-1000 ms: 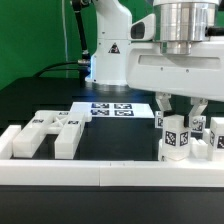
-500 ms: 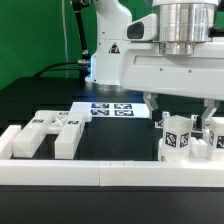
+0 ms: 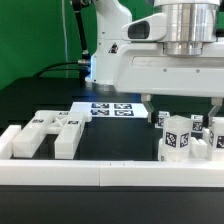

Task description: Assemble chair

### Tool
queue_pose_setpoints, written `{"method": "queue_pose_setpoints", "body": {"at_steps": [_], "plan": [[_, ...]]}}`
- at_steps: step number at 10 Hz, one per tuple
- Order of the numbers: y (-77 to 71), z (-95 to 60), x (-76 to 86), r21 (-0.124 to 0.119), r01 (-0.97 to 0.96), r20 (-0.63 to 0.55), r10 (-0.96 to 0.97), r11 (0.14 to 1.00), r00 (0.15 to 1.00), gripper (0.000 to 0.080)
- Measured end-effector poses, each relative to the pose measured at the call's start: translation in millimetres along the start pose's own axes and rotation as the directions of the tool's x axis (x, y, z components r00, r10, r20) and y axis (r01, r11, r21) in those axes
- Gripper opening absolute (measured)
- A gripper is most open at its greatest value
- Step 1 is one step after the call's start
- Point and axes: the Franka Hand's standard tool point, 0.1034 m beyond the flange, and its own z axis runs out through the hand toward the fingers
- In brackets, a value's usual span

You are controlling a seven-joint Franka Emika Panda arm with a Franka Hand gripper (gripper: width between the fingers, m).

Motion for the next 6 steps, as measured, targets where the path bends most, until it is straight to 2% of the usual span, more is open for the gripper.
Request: {"method": "queue_pose_setpoints", "body": {"at_steps": [4, 6], "plan": [[2.3, 0.0, 0.8, -0.009, 0.276, 0.001, -0.276, 0.961, 0.961, 0.0649], [3.0, 0.0, 1.0, -0.021, 0.425, 0.005, -0.425, 0.905, 0.905, 0.0649]]}}
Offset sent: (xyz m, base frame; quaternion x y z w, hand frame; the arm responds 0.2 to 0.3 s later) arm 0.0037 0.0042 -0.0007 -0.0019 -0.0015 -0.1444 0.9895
